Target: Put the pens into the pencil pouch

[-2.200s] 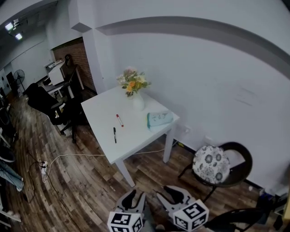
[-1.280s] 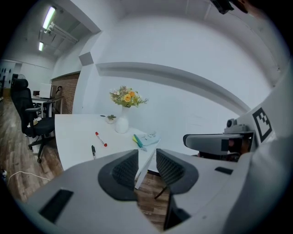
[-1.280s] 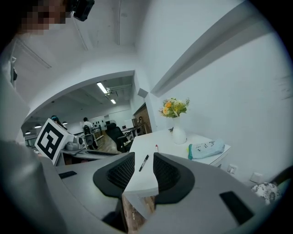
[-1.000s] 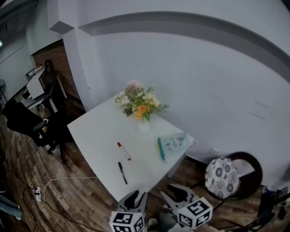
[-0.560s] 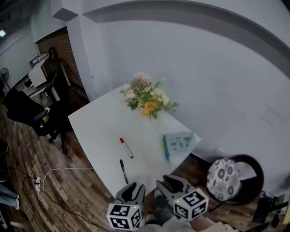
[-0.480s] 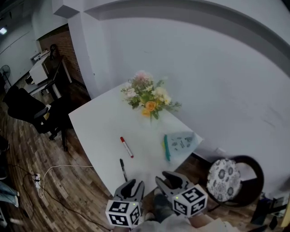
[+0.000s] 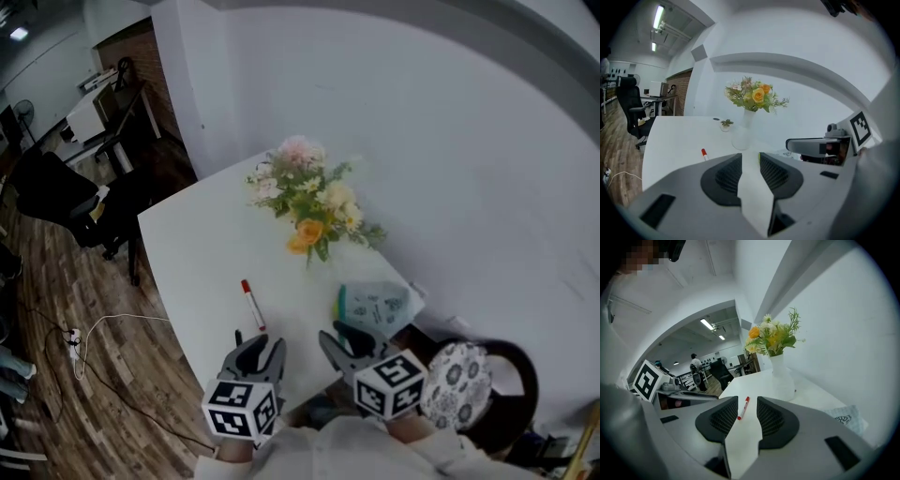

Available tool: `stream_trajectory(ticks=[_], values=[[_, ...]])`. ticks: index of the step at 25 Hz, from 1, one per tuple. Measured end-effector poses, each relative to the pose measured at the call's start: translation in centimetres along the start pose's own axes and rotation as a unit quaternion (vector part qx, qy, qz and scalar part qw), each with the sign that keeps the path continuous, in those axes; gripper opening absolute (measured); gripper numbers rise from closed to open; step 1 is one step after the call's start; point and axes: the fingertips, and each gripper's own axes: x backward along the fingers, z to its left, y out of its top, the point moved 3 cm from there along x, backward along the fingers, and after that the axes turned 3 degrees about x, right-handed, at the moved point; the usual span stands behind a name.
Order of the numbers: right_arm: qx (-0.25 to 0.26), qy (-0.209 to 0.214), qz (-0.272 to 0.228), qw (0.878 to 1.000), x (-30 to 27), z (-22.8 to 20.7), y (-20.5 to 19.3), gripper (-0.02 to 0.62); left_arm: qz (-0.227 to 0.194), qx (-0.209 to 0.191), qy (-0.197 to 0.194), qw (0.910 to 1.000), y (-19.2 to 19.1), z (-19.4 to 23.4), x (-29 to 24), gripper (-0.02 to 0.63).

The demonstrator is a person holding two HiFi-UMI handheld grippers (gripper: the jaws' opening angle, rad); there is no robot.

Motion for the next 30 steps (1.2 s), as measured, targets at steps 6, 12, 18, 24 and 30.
stream_trajectory(ticks=[6, 12, 18, 24, 30], values=[[0.007, 0.024, 0.014, 1.000, -1.5, -3.2, 0.7, 0.121, 0.000, 0.020, 0.019, 0.9996, 0.8, 0.0, -3.0, 0.117], [0.004, 0.028, 0.033, 0.999, -2.1, -5.1, 0.1, 0.121, 0.008, 0.036, 0.036, 0.9987, 0.5, 0.0, -4.3, 0.117], [-0.002, 0.021, 0.054, 0.998, -2.1, -6.0, -1.2, 0.121, 0.021, 0.045, 0.039, 0.9980, -0.3, 0.2, -4.8, 0.117], [-0.009, 0.001, 0.063, 0.998, -2.2, -6.2, -1.7, 0.121, 0.031, 0.050, 0.027, 0.9979, -0.8, 0.6, -5.0, 0.117], [-0.017, -0.031, 0.078, 0.996, -2.4, -5.7, -2.3, 0.121, 0.044, 0.049, 0.007, 0.9978, -1.0, 1.5, -4.3, 0.117]])
